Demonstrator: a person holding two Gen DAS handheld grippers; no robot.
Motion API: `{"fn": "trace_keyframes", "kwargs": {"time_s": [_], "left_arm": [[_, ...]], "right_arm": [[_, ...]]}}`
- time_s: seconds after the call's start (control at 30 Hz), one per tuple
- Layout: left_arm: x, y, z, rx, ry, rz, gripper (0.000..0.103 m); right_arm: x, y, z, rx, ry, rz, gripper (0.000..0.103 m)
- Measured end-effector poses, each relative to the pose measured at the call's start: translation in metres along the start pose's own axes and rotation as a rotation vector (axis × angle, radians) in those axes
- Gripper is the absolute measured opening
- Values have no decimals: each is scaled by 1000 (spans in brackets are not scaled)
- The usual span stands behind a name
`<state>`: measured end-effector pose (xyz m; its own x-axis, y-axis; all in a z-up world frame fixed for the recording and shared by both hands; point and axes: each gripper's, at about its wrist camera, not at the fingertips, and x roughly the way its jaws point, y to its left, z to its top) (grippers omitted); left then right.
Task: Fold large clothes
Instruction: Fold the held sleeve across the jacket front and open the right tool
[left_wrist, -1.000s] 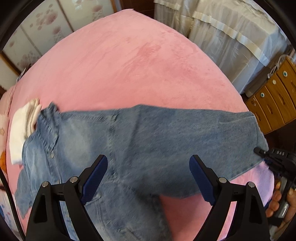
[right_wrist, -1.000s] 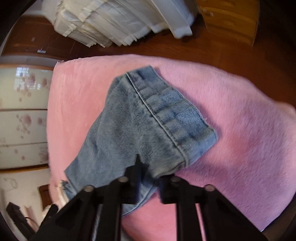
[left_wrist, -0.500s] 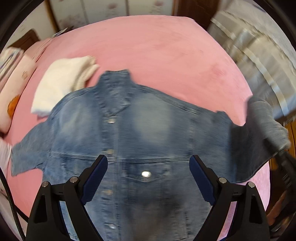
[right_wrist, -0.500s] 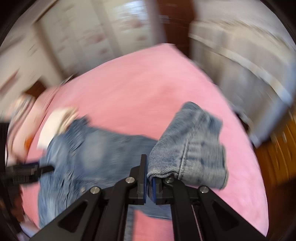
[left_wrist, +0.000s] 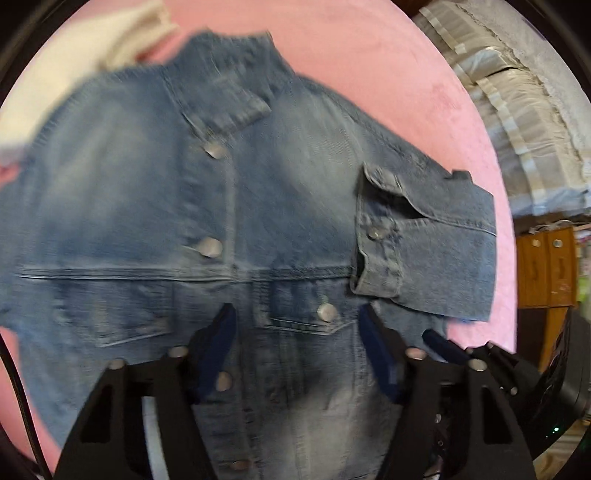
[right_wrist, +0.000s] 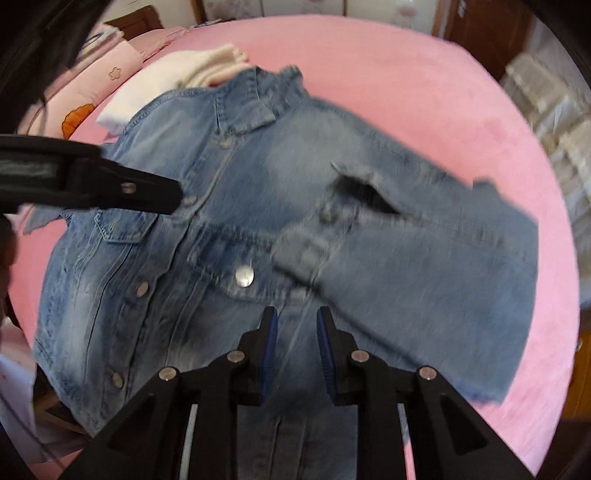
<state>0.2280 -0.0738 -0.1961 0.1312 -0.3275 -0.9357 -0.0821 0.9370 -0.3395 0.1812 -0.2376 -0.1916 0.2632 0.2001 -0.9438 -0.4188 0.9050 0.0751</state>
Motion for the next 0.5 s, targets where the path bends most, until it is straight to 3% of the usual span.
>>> {"fn": "trace_keyframes", "kwargs": {"time_s": [0.2, 0.5], "left_arm": [[38, -8, 12, -5, 56, -196, 56], [96, -3, 27, -126, 150, -339, 46]], "right_arm": [[4, -29, -27, 134, 43, -19, 22], [4, -48, -47, 217, 48, -11, 22]]}}
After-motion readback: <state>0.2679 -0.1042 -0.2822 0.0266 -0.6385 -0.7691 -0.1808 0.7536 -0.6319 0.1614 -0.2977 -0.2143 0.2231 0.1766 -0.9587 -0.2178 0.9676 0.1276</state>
